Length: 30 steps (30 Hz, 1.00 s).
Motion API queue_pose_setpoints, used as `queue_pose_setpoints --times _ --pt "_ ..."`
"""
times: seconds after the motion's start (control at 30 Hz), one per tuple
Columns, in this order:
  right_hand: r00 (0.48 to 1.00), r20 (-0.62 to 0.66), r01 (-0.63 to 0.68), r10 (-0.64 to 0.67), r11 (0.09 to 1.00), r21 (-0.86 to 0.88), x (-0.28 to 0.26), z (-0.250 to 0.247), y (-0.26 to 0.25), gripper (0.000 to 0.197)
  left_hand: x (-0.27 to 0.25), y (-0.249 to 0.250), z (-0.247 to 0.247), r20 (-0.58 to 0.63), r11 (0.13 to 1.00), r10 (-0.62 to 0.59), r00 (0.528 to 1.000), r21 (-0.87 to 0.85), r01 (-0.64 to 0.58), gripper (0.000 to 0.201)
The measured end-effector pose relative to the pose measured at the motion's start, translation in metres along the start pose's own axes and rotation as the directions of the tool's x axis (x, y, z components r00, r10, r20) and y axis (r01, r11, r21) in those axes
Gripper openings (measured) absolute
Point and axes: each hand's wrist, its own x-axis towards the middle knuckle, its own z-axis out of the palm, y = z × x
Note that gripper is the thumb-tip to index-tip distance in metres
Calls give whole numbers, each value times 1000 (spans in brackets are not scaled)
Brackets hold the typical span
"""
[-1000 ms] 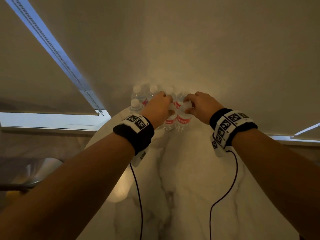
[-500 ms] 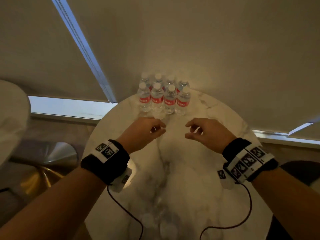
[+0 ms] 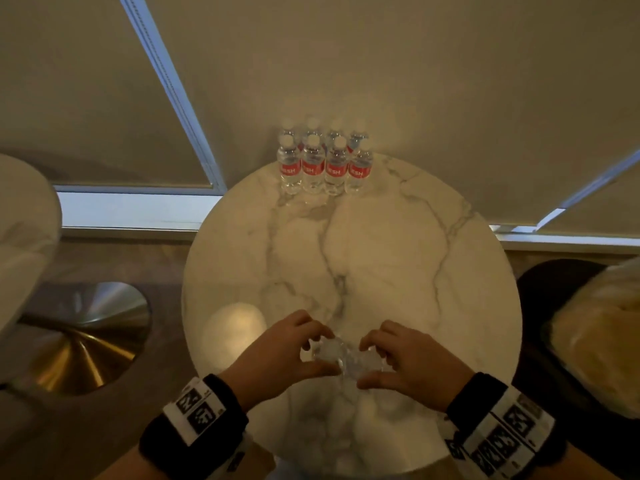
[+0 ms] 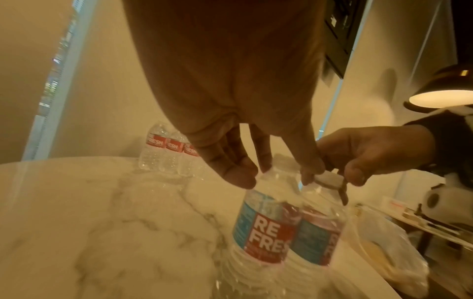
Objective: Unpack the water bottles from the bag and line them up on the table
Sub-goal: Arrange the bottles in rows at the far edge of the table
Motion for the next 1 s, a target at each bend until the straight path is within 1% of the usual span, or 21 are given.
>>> queue_pose_setpoints --times 0.07,0.2,0.3,0.4,0.57,0.67,0.8,0.9,1.0 --pt "1000 -22 -15 14 999 -45 -5 12 -5 47 1 -1 6 22 999 44 999 11 -44 54" --pt "992 -122 -38 30 998 -59 -6 16 -6 35 13 1 5 38 994 99 994 38 -100 40" --pt "986 -157 -67 59 997 -46 1 4 2 32 29 2 -4 37 991 130 991 38 -132 34" --pt "982 -175 -84 76 996 -38 16 -21 17 29 59 6 -19 9 990 139 990 32 -140 33" --pt "975 -201 -104 94 994 -36 54 -81 57 25 145 29 -57 -150 988 148 978 58 -140 35" --pt "975 -201 -105 95 993 -43 83 -117 85 28 214 50 -86 -226 988 148 963 75 -134 35" --pt "973 -214 -95 86 995 -34 121 -156 119 27 309 69 -122 -327 983 179 928 90 -158 33" --pt "968 -238 -91 78 995 -44 145 -177 140 27 366 78 -141 -362 978 195 912 146 -151 32" --pt "963 -252 -105 92 994 -41 160 -188 156 28 406 80 -151 -336 966 194 922 231 -120 31"
